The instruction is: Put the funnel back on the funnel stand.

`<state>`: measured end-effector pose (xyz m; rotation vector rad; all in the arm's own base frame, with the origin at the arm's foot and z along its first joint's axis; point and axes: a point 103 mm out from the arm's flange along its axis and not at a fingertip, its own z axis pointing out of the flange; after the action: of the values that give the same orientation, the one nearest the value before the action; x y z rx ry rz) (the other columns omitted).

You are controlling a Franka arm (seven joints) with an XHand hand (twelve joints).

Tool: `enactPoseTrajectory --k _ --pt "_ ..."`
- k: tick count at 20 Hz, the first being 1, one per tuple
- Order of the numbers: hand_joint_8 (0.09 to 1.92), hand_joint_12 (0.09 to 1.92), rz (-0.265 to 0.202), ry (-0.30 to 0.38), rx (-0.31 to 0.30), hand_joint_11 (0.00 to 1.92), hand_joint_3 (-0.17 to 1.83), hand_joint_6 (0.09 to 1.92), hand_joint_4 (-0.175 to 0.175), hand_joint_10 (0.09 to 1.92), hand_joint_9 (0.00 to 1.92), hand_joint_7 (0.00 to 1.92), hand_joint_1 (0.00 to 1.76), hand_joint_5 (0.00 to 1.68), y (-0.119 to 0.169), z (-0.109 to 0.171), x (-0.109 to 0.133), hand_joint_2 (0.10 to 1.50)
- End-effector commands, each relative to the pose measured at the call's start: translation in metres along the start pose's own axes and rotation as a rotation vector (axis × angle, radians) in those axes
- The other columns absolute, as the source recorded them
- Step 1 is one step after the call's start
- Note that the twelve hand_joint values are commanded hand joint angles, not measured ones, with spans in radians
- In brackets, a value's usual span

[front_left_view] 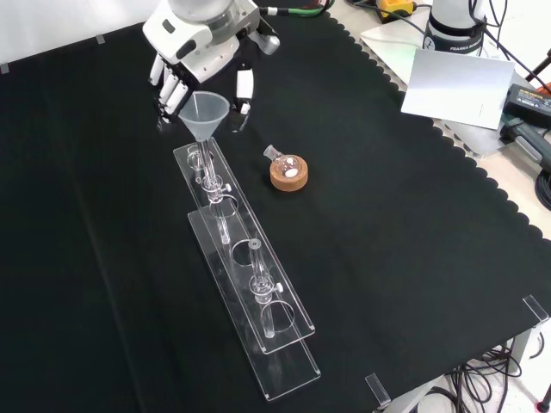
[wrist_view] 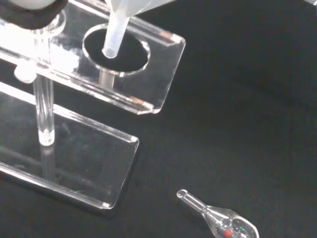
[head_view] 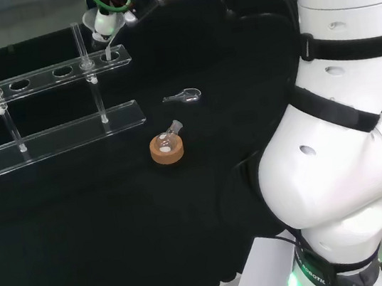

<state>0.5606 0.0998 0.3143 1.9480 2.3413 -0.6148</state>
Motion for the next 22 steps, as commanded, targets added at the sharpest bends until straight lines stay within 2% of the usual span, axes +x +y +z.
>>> enactPoseTrajectory --k 1,11,14,16,17,19,22 --pt "0.58 1.21 -0.01 -0.013 0.017 0.78 0.56 0.23 0.001 0.29 1.17 0.77 0.86 0.66 0.006 0.009 0.008 0.73" --pt "0.58 1.21 -0.019 0.001 0.06 0.77 0.55 0.2 -0.009 0.27 1.1 0.7 0.84 0.58 0.015 0.025 0.012 0.72" --pt "0.63 1.26 -0.024 0.027 0.079 0.67 0.55 0.12 -0.013 0.31 0.85 0.42 0.8 0.48 0.015 0.03 0.012 0.68" --pt "0.63 1.35 -0.032 0.048 0.07 0.52 0.51 0.09 -0.011 0.45 0.55 0.18 0.75 0.37 0.012 0.032 0.011 0.67" --pt "0.61 1.39 -0.034 0.058 0.046 0.46 0.48 0.09 -0.009 0.54 0.43 0.1 0.72 0.31 0.01 0.032 0.011 0.66" --pt "0.48 1.46 -0.04 0.066 0.011 0.36 0.41 0.09 -0.005 0.69 0.23 0.02 0.65 0.21 0.006 0.032 0.011 0.65" --pt "0.34 1.5 -0.039 0.082 -0.039 0.31 0.32 0.09 -0.003 0.79 0.11 0.0 0.59 0.15 -0.005 0.028 0.01 0.64"
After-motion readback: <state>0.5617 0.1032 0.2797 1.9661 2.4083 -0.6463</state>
